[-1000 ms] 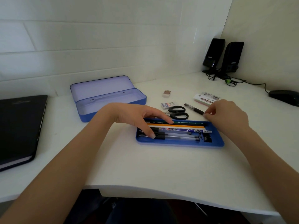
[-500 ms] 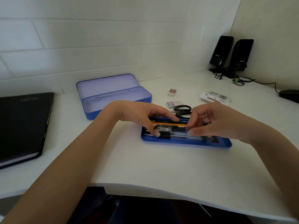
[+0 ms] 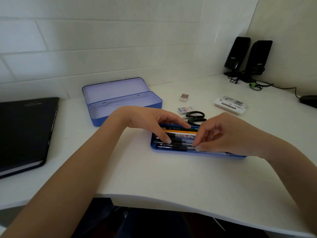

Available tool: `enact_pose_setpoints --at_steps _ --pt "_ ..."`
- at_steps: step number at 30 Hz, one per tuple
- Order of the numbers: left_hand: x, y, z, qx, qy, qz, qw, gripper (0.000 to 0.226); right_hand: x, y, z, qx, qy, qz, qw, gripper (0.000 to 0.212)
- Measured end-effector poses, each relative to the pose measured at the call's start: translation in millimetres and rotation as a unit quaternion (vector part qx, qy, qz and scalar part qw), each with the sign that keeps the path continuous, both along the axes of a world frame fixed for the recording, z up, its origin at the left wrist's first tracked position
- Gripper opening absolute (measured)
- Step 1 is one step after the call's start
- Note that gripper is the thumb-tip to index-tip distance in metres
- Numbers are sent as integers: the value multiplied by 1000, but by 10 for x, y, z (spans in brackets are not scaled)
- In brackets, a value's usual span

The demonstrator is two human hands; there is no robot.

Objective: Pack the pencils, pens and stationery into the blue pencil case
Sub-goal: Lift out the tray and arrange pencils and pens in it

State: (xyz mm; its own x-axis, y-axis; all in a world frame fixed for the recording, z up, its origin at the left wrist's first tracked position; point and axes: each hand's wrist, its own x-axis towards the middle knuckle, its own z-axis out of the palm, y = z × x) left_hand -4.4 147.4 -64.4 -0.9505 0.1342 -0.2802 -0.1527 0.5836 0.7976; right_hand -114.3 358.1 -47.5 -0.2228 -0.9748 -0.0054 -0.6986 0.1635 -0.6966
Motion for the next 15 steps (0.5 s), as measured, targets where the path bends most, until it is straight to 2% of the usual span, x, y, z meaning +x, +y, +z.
enact_pose_setpoints --at_steps 5,9,13,15 --pt "-4 6 7 4 -5 2 1000 59 60 -67 -126 -22 5 10 1000 9" --pt "-4 17 3 -2 6 11 1000 43 56 -80 -134 -53 22 5 998 7" --pt "-19 2 -4 -2 49 69 996 30 -116 -81 -80 -121 65 -103 985 4" --pt "-27 -22 5 33 82 117 989 27 -245 -62 -65 -153 91 -176 968 5"
